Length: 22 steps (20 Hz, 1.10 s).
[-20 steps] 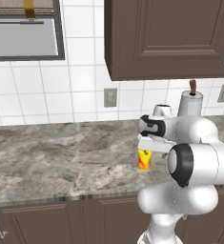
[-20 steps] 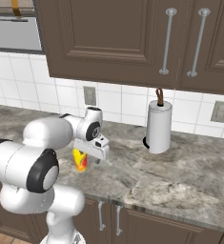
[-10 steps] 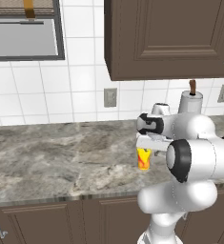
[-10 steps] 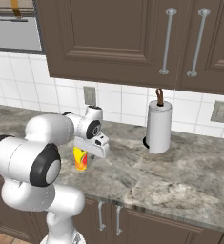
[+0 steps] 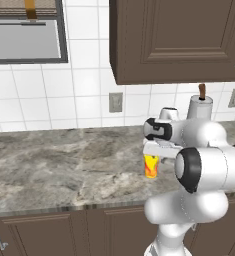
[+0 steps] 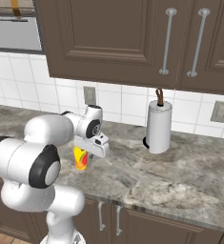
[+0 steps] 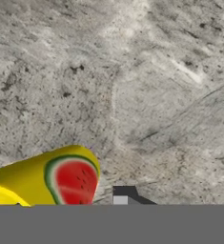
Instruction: Place the pitcher and cup on the dining counter for serving.
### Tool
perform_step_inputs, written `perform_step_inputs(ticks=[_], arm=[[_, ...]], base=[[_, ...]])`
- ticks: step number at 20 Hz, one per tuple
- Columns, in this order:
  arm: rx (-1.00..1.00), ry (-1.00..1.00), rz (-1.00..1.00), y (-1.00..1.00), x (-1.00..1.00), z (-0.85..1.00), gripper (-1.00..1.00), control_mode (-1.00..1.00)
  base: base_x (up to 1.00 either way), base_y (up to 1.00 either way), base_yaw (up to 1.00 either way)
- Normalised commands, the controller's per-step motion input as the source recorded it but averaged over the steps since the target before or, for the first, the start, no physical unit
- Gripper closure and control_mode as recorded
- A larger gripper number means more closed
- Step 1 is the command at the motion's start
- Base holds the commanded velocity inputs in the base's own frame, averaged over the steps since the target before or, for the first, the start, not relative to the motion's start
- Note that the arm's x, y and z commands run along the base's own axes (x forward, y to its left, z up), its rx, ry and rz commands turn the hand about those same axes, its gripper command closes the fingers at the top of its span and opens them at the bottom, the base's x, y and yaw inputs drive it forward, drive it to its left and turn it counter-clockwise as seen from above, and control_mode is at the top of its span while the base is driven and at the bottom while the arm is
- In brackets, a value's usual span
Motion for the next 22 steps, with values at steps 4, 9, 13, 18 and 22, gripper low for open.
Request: perform_step_inputs(ticks=[4,9,13,18,22], arm=[[0.0,-0.07,0.0,0.0,-0.25,0.02,1.0,-1.0],[0.0,-0.23,0.0,0.0,-0.43,0.19,1.0,-1.0],[0.0,-0.29,0.0,0.0,-0.48,0.5,1.0,-1.0],[0.0,-0.33,0.0,0.0,-0.41,0.75,1.0,-1.0],[0.0,-0.29,0.0,0.0,-0.18,0.78,1.0,-1.0]], base=[[0.0,0.0,0.0],[0.0,0.0,0.0],[0.0,0.0,0.0],[0.0,0.0,0.0],[0.0,0.0,0.0]])
